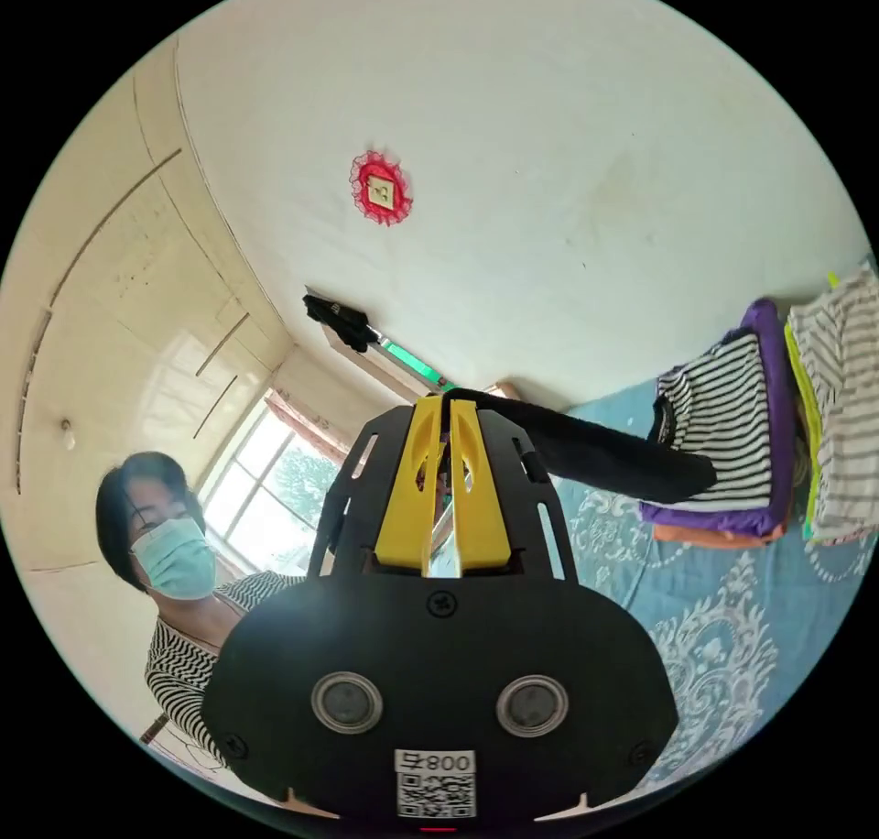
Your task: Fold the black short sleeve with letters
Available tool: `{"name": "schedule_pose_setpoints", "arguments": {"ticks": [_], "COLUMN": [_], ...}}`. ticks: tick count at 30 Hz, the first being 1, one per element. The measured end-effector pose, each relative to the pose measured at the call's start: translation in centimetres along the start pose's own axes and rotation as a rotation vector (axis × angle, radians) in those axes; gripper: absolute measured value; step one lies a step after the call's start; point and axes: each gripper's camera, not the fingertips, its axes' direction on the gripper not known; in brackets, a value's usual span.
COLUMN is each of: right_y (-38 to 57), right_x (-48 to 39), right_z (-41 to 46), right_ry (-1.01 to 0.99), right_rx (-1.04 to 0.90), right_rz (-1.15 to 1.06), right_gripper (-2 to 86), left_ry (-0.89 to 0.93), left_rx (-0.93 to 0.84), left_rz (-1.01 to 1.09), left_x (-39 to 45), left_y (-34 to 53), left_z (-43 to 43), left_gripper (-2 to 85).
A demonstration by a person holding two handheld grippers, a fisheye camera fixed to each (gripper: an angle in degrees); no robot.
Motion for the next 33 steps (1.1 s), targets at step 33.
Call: {"name": "schedule_pose_setpoints", "arguments": {"ticks": [33], "right_y": [-12.6], "right_x": [19.2], "right_z": [7.0], "right_ry": [0.649], "right_rx": [-0.137], "right_rz": [0.228], "right_gripper": [0.2], "left_ry": [-0.468], "left_rx": [-0.237], "left_rz": [0.006], "left_x": [-36.3], "left_y": [3.1], "left_z": [22.2], "left_gripper": [0.3]}}
